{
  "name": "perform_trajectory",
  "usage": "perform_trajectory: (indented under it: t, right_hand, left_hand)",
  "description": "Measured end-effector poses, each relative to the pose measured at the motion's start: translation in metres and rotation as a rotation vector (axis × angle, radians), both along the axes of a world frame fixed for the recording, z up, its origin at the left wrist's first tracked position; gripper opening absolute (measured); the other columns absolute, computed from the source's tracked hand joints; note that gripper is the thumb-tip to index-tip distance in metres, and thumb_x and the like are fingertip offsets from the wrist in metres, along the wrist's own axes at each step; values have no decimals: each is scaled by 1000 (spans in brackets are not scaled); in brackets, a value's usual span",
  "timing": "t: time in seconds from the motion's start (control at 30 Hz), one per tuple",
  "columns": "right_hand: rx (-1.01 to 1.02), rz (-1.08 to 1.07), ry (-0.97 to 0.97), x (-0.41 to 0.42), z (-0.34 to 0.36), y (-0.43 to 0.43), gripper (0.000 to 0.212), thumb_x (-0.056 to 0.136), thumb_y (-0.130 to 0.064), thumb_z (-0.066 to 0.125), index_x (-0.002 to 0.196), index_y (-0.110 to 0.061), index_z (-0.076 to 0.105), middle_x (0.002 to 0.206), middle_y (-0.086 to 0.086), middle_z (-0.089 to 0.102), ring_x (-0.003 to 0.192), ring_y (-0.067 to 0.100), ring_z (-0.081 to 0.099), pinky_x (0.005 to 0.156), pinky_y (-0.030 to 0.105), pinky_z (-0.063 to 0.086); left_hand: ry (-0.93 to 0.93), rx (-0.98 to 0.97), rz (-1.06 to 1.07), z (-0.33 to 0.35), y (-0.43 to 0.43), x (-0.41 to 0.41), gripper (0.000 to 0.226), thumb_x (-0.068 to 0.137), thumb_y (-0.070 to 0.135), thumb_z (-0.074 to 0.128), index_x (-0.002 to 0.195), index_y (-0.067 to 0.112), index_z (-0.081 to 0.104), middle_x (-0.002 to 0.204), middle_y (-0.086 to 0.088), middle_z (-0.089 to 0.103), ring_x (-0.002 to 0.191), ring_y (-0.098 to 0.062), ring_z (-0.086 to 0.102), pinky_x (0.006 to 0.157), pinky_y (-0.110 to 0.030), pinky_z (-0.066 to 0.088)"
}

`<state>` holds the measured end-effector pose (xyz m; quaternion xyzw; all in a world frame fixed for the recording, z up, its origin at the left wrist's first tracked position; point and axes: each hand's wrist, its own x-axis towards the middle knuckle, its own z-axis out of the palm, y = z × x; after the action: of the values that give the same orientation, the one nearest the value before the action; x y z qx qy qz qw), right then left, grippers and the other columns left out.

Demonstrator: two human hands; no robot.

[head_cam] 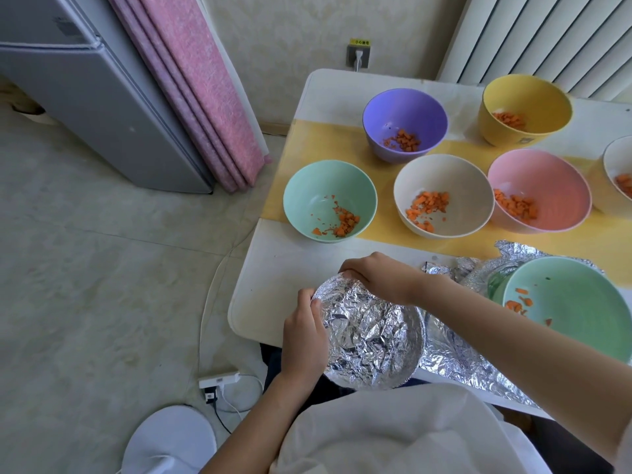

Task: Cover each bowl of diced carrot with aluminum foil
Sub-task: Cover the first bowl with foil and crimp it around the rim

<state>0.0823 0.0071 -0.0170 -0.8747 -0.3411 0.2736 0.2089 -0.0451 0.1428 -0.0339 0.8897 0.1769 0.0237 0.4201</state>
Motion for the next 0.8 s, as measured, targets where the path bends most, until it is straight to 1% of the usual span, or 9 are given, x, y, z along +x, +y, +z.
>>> perform_trajectory:
  t: [0.1,0.13,0.2,0.23,0.33,0.4,0.53,0.7,0.8]
  right_hand:
    - [15,11,-38,-1,-3,-2,25,101,-19,39,113,-10,59,94,10,67,86,26,58,69,26,33]
    - [26,16,-46,-1,-3,-3,25,101,-20,39,113,-11,59,93,10,67,85,26,58,70,27,34]
    - [53,36,-47,-2,-2,-2,26,101,-21,39,115,-11,59,91,11,67,83,27,59,70,30,38]
    - [68,46,-44,-2,-2,0,27,101,-22,39,116,-11,59,92,11,67,83,27,60,72,31,39]
    - [93,44,9,-1,1,2,31,101,-26,37,118,-10,58,101,10,68,91,27,61,80,34,42]
    - [114,22,39,-3,4,1,32,101,-27,36,118,-11,57,107,8,67,98,25,60,84,30,41]
    - [174,-61,6,-10,2,-4,31,101,-26,37,121,-12,57,117,4,64,108,21,58,90,26,40]
    - [174,-83,-66,-16,-7,-11,25,98,-12,44,117,-12,61,106,6,70,95,27,63,74,21,36]
    - [197,-64,-47,-18,-6,-11,26,99,-16,43,117,-11,61,106,7,70,94,27,64,76,22,38]
  left_hand:
    - [26,-24,-38,2,4,3,15,98,16,40,104,11,52,71,8,51,66,-18,47,61,-30,28]
    - [36,-53,-48,3,5,5,17,98,17,41,109,13,53,85,7,59,79,-17,53,67,-28,34]
    - [46,-123,-48,4,6,12,24,98,19,43,118,14,55,112,6,59,103,-10,53,84,-19,37]
    - [41,-143,-49,4,6,15,24,98,18,43,118,14,56,111,4,60,101,-9,54,84,-20,39]
    - [30,-141,-67,4,6,21,21,99,16,41,106,14,60,71,-4,59,66,-18,52,62,-32,39]
    - [12,-117,-61,2,7,21,21,99,16,40,104,12,61,70,-11,59,66,-24,53,62,-36,40]
    - [-29,-81,-10,1,7,15,21,99,15,41,100,12,62,67,-6,58,64,-24,53,59,-32,38]
    - [-23,-84,31,2,2,6,23,99,15,41,104,8,63,73,-3,62,69,-22,57,63,-32,41]
    - [-29,-81,50,5,-1,2,23,99,15,41,104,8,63,74,-1,62,71,-23,58,62,-28,40]
